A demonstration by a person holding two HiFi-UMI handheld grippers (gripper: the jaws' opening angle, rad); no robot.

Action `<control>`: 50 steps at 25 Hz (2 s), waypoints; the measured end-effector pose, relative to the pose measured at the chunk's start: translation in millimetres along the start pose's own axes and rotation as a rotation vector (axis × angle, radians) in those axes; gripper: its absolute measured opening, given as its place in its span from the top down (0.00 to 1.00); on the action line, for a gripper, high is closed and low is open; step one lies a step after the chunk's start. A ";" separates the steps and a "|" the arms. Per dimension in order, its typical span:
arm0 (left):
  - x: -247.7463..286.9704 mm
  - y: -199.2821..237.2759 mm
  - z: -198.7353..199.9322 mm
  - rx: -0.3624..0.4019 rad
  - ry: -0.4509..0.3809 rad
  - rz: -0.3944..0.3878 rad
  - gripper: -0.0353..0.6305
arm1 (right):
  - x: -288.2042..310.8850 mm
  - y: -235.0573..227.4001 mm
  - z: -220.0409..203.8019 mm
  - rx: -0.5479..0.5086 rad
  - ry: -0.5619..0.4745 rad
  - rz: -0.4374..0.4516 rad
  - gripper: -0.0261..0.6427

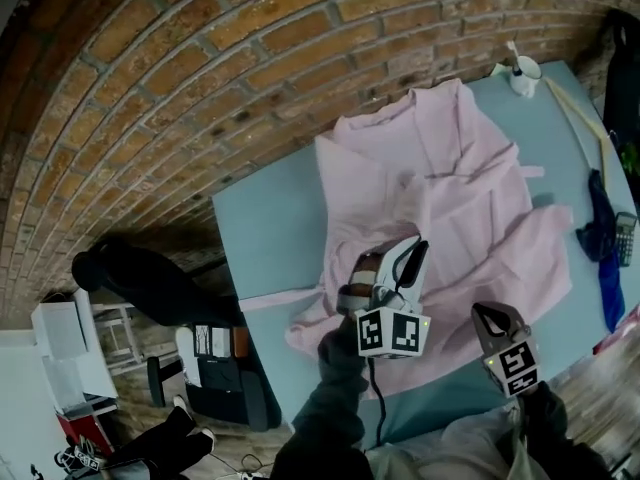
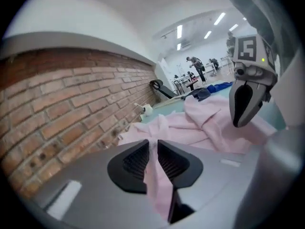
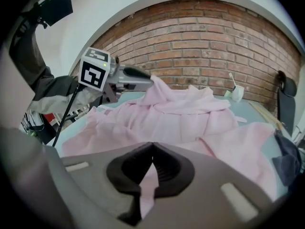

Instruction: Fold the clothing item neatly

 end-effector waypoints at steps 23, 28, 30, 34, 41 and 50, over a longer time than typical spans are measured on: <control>-167.8 -231.1 -14.9 -0.949 0.355 0.477 0.71 | -125.0 -113.1 -102.8 -0.253 0.119 0.107 0.80; -170.3 -277.1 -5.6 -0.526 0.550 0.383 0.62 | -117.5 -100.6 -126.2 -0.727 0.212 0.101 0.74; -168.1 -285.0 -9.7 -0.335 0.613 0.307 0.58 | -111.0 -94.7 -132.5 -0.947 0.221 0.058 0.72; -161.4 -279.6 -28.4 -0.283 0.603 0.195 0.51 | -91.6 -90.4 -138.4 -1.121 0.252 0.040 0.72; -170.1 -253.3 -50.7 -0.284 0.517 0.153 0.28 | -65.2 -91.2 -123.0 -1.123 0.255 -0.026 0.74; -167.6 -255.8 -70.9 0.130 0.586 0.122 0.92 | -58.8 -93.4 -125.0 -0.922 0.270 -0.008 0.91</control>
Point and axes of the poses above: the fingertips, and each gripper's own axes: x forward along the fingers, y to its left, z out of its top, the point moved 9 cm from there along -x, backward along the fingers, and after that the axes turned 4 degrees about -y, right-handed, at the moved point
